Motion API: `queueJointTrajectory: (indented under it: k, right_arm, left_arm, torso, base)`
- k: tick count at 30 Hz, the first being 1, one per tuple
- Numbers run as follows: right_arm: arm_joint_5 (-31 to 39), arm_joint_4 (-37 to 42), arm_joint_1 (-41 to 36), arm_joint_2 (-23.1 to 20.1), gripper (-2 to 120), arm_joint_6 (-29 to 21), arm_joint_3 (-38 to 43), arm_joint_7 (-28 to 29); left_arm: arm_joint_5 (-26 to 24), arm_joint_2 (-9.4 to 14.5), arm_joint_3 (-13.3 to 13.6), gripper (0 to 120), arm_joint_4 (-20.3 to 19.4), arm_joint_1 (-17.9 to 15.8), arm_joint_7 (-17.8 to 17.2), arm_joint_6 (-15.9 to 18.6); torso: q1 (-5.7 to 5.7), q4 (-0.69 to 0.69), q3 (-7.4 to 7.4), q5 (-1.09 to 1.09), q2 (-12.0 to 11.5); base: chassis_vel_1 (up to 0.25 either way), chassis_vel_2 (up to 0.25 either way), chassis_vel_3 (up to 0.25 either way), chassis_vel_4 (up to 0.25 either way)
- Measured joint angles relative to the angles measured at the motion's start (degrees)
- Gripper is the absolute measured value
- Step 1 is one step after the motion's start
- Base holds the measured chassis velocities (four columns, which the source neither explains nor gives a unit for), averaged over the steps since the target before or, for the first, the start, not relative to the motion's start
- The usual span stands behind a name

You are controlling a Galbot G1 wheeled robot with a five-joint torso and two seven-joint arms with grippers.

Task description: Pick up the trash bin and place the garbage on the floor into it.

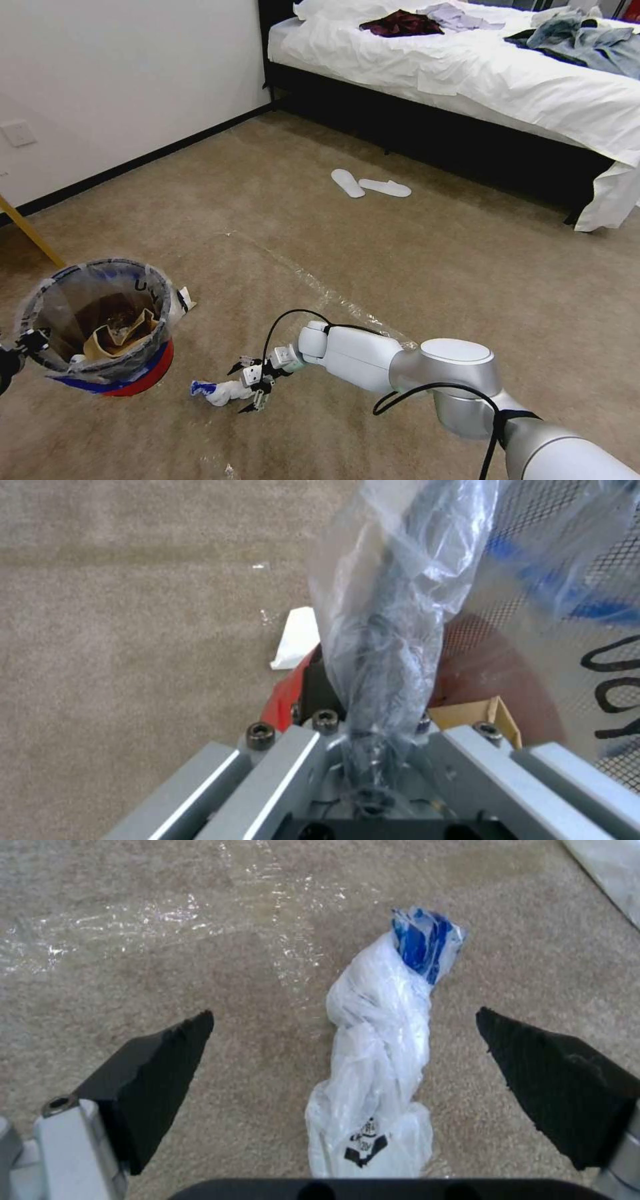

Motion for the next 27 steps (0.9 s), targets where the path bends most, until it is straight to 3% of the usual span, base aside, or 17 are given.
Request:
queueJointTrajectory:
  k: [11,27]
  right_arm:
    - [2.0,-0.2,-0.7,-1.9,100,0.4,2.0,-0.4]
    - [2.2,-2.0,-1.3,-0.2,100,0.7,2.7,-0.4]
  left_arm:
    - [0.4,0.6,1.3,0,0.3,-0.8,-0.1,-0.3]
    - [0.9,0.4,2.1,0,0.4,-1.1,-0.2,-0.4]
  torso:
    - [0.0,-0.01,0.0,0.0,0.0]
    - [0.0,0.0,0.0,0.0,0.0]
  base:
    - [0.0,0.0,0.0,0.0]
    - [0.0,0.0,0.0,0.0]
